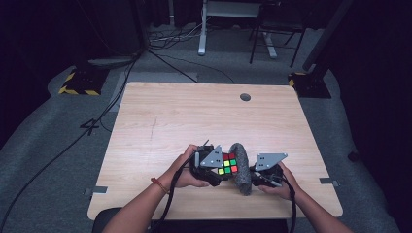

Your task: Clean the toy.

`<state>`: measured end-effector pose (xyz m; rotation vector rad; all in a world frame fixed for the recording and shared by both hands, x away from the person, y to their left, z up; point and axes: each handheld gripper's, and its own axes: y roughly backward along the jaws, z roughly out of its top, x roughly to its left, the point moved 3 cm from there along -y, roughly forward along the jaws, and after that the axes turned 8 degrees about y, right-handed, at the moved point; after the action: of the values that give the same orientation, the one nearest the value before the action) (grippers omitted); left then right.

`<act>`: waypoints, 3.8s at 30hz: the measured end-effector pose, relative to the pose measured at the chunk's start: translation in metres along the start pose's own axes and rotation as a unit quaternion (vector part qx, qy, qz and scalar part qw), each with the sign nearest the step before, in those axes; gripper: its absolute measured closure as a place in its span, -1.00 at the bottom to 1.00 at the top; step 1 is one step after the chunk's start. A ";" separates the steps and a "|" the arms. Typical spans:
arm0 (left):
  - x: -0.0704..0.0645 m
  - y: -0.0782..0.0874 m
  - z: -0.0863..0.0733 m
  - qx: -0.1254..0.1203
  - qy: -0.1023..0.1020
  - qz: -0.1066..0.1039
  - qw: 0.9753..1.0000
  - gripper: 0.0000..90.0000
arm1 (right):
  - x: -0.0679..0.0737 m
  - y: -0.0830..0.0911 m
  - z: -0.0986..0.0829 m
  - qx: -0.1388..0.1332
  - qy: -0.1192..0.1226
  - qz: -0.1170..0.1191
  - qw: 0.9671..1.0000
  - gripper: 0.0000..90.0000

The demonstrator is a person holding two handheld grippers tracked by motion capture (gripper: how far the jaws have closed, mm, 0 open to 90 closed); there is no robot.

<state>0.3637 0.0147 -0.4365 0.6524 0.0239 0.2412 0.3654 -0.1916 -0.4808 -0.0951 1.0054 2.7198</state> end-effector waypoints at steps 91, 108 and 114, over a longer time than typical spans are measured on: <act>-0.002 -0.030 -0.016 0.052 0.010 -0.017 0.998 -0.27 | 0.005 0.023 0.007 -0.060 0.015 -0.016 0.998 0.71; -0.012 -0.041 -0.016 0.071 -0.004 -0.008 0.997 -0.27 | 0.005 0.027 0.012 -0.115 0.005 -0.002 0.993 0.71; -0.010 -0.039 -0.016 0.069 -0.004 -0.001 0.998 -0.26 | 0.005 0.021 0.011 -0.083 0.006 -0.009 0.997 0.71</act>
<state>0.3613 -0.0078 -0.4734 0.7902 0.0335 0.2364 0.3553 -0.1990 -0.4603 -0.1499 0.7769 2.7850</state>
